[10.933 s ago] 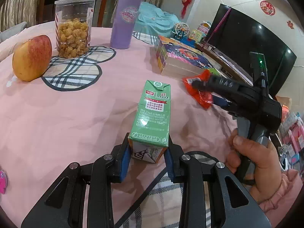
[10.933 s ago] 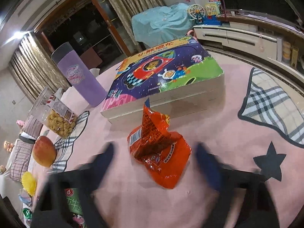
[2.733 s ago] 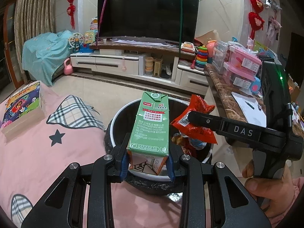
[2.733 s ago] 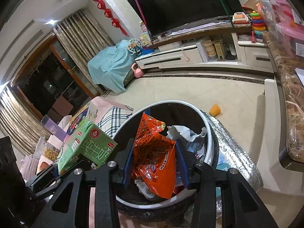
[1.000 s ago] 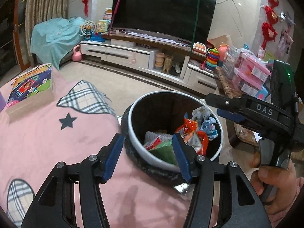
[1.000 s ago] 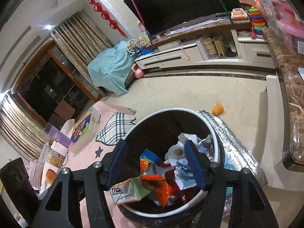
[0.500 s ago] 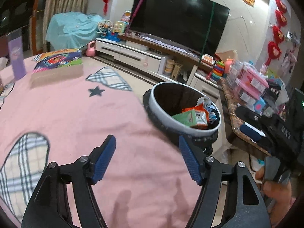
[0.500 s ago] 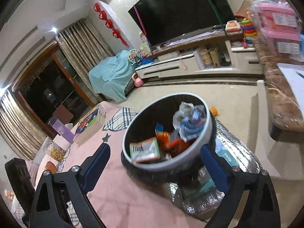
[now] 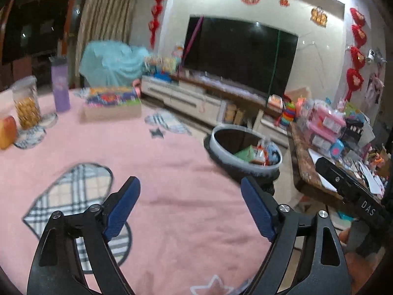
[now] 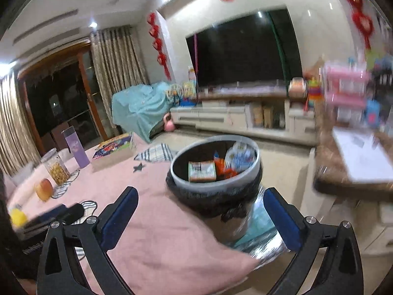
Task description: Collect trash
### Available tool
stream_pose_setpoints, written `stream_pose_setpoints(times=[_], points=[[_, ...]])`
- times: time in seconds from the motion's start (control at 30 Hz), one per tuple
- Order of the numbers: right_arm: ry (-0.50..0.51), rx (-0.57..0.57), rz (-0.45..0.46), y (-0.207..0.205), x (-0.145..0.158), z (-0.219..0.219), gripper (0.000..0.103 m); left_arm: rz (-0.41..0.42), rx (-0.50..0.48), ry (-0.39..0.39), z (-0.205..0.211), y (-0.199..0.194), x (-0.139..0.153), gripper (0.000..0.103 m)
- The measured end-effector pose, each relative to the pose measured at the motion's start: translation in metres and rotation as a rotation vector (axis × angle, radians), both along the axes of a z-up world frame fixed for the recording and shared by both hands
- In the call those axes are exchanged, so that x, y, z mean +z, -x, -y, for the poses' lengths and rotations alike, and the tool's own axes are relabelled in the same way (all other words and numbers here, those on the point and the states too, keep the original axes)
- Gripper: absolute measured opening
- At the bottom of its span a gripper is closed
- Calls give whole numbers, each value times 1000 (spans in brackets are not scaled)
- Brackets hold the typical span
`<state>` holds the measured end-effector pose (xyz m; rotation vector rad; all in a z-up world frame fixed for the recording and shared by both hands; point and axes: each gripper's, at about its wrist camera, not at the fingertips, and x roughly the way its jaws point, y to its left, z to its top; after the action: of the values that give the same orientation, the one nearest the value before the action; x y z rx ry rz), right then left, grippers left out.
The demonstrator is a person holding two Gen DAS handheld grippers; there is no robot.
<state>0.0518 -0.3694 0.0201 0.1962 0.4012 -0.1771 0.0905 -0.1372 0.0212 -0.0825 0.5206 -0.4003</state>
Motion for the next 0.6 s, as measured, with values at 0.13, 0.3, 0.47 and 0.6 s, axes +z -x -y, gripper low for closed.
stream_pose_setpoints(times=[0.13,0.3,0.47,0.6], points=[[69,-40,114,25,17,-11,103,126,97,-25,-10,27,10,103],[71,-38,105,30,3,-17,103,180,143,-91,-14,42,2,103],[64,-25,100,35,-10,-26,103,168,188,-105,-23,48,-4,103],[72,-17,93,41,-15,-31,103,174,217,-110,-27,55,-3,103]])
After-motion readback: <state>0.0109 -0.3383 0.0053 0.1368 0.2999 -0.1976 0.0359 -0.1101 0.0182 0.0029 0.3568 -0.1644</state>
